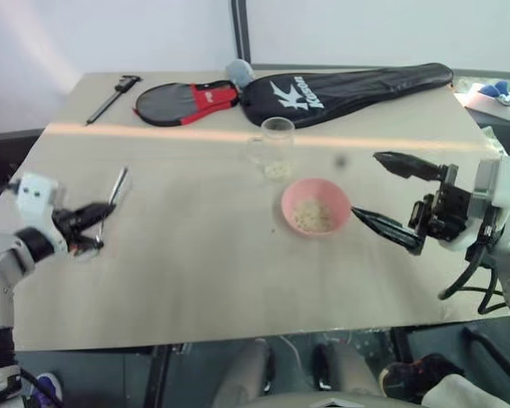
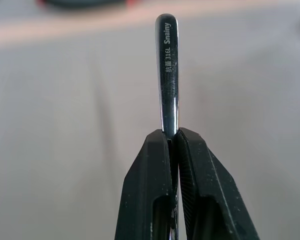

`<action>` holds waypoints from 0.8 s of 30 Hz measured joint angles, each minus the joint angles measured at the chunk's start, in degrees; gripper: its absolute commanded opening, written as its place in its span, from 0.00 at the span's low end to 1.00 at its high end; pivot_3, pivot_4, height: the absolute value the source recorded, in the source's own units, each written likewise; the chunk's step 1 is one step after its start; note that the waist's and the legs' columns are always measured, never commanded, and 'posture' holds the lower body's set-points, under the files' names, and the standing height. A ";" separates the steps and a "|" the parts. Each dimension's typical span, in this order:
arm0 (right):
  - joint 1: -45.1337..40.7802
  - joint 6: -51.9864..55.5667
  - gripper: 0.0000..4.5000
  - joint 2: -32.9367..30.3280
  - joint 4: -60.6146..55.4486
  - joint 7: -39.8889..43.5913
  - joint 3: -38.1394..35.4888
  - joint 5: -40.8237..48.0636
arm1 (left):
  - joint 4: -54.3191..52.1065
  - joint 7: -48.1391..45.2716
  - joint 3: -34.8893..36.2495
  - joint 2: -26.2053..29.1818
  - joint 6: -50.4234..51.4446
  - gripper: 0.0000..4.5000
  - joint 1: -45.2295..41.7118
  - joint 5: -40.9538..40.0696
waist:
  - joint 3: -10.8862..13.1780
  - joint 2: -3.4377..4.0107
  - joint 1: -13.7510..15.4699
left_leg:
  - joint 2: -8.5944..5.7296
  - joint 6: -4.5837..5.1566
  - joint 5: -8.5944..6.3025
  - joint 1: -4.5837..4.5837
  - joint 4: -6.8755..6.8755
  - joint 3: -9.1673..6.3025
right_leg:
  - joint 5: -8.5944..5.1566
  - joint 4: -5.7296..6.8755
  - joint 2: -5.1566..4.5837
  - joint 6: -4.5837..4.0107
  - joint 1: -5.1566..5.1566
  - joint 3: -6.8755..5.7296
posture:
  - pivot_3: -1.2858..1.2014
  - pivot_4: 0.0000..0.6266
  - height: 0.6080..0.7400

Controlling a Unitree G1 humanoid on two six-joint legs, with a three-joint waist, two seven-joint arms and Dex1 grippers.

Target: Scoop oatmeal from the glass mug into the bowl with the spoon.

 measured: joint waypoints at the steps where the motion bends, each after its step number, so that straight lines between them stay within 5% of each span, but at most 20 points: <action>1: -1.22 1.96 1.00 -0.90 -0.69 -2.41 0.04 -1.01 | -0.97 0.66 0.24 -0.27 0.01 0.02 -1.66 -0.70 | 0.01 0.01 -0.04 | -0.02 0.00 0.00 0.00 0.00 0.00 | 0.00 0.02 0.00 0.00 -0.01 0.01 | 0.52 0.24 1.00; 8: -17.47 18.83 1.00 -1.98 2.52 -11.57 1.54 5.56 | -6.43 5.11 -1.54 -4.29 -2.11 0.02 -11.05 -2.79 | 0.03 0.01 -0.62 | -0.02 -0.03 0.03 0.02 0.00 0.00 | 0.00 0.03 0.07 0.00 -0.03 0.04 | 0.52 0.24 1.00; 11: -26.43 26.34 1.00 4.30 5.50 -19.83 3.41 8.21 | -10.14 4.31 -6.42 -9.68 -8.36 0.02 -13.48 -2.44 | 0.03 -0.01 -0.40 | -0.04 -0.04 0.04 -0.03 0.04 -0.01 | 0.00 0.04 0.06 0.00 -0.06 0.01 | 0.52 0.24 1.00; 19: -36.04 39.22 1.00 20.42 12.73 -37.48 2.61 22.26 | -18.00 1.79 -17.46 -13.59 -16.45 0.02 -17.23 0.26 | 0.03 0.00 -0.75 | -0.10 -0.13 0.11 -0.66 0.26 -0.04 | 0.01 0.25 0.12 0.00 -0.65 0.00 | 0.52 0.24 1.00; 22: -37.85 40.45 0.82 22.57 15.05 -41.39 0.76 26.70 | -19.31 0.54 -19.89 -14.70 -18.87 0.00 -17.34 1.11 | 0.03 0.01 -1.27 | -0.12 -0.13 0.12 -0.66 0.27 -0.03 | 0.01 0.28 0.13 0.00 -0.65 0.00 | 0.52 0.24 1.00; 24: -38.78 40.70 0.82 23.18 15.47 -42.48 0.84 27.29 | -19.39 -0.13 -21.73 -15.40 -19.63 0.00 -17.34 1.42 | 0.03 0.01 -1.65 | -0.12 -0.17 0.15 -0.64 0.30 -0.04 | 0.01 0.34 0.16 0.00 -0.65 0.00 | 0.52 0.24 1.00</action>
